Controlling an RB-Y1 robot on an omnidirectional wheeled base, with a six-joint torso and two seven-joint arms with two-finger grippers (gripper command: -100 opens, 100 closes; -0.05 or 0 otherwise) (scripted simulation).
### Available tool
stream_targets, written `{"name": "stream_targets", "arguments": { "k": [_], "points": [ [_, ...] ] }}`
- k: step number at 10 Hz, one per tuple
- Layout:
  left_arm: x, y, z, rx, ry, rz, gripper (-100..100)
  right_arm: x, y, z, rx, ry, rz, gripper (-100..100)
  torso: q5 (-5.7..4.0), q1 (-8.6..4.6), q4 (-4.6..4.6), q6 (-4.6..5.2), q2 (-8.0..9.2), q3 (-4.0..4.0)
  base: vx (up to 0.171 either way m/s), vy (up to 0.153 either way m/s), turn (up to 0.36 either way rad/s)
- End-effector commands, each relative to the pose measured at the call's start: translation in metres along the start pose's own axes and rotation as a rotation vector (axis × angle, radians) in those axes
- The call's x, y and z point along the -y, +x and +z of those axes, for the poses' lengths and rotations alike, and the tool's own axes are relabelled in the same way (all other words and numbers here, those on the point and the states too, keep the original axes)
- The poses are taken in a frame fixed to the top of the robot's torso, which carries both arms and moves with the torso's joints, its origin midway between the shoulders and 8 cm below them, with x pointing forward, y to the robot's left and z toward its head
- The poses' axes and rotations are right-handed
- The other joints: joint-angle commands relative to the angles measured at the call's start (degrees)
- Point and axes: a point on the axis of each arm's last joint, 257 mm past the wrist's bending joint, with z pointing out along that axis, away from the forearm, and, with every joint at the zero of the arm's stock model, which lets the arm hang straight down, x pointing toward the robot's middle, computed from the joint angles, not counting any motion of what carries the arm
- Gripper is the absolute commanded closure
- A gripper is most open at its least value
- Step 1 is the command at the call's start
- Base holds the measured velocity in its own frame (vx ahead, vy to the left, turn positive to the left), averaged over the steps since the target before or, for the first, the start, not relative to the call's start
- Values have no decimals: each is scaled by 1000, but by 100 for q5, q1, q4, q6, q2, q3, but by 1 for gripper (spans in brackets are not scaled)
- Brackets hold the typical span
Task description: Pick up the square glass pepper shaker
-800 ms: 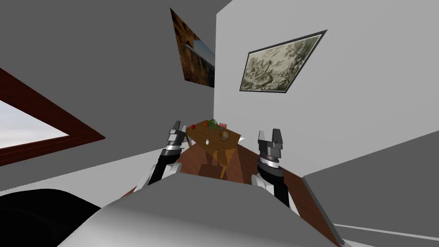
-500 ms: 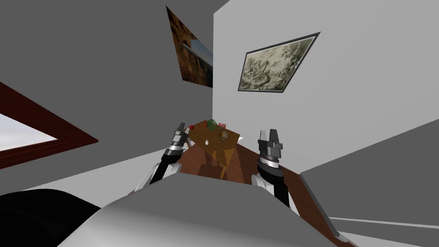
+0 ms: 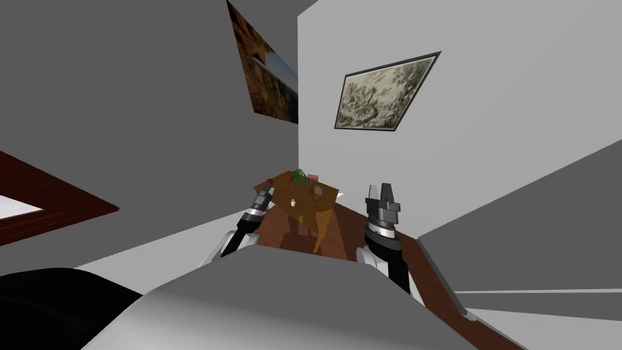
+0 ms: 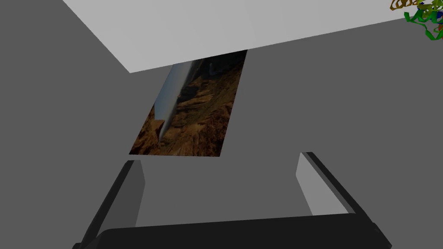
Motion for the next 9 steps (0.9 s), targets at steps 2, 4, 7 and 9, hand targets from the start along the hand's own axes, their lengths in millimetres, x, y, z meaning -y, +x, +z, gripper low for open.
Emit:
{"name": "stream_targets", "arguments": {
  "k": [2,4,7,9],
  "points": [
    [-36,18,-8,-56,-74,25,-100,0,0,0,0,0,0,0,-1,-2,0,1,0,0,1,71,-113],
    [-59,28,-15,-84,-122,37,-100,0,0,0,0,0,0,0,3,16,0,2,1,1,-5,99,-122],
    [-107,57,-32,-169,-218,79,-100,0,0,0,0,0,0,0,1,5,0,2,-1,-1,-1,84,-151],
    [-134,67,-46,-202,-276,95,-100,0,0,0,0,0,0,0,1,4,0,-2,1,1,-6,74,-75]
  ]
}}
